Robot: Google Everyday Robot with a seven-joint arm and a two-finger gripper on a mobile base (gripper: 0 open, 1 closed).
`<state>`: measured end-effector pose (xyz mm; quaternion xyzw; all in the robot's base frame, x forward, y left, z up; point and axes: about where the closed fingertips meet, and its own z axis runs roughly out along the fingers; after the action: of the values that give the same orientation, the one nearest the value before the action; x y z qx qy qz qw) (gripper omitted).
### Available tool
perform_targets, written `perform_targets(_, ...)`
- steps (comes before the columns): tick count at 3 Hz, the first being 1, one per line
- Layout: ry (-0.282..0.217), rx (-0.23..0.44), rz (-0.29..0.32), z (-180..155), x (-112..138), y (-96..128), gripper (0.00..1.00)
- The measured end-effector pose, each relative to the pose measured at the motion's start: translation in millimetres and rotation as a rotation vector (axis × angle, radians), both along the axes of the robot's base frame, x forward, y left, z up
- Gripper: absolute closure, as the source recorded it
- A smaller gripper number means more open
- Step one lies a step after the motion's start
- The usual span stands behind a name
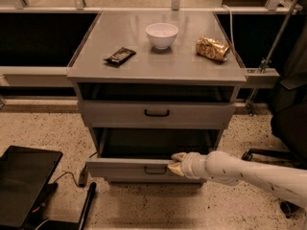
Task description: Open middle drawer
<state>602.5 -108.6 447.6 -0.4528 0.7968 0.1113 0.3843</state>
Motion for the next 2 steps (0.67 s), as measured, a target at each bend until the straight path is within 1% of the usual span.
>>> perform_targets(1, 0.011, 0.011, -0.006, -2.0, -12.0, 0.0, 1.0)
perform_targets(2, 0.011, 0.011, -0.006, -0.1, -12.4, 0.0, 1.0)
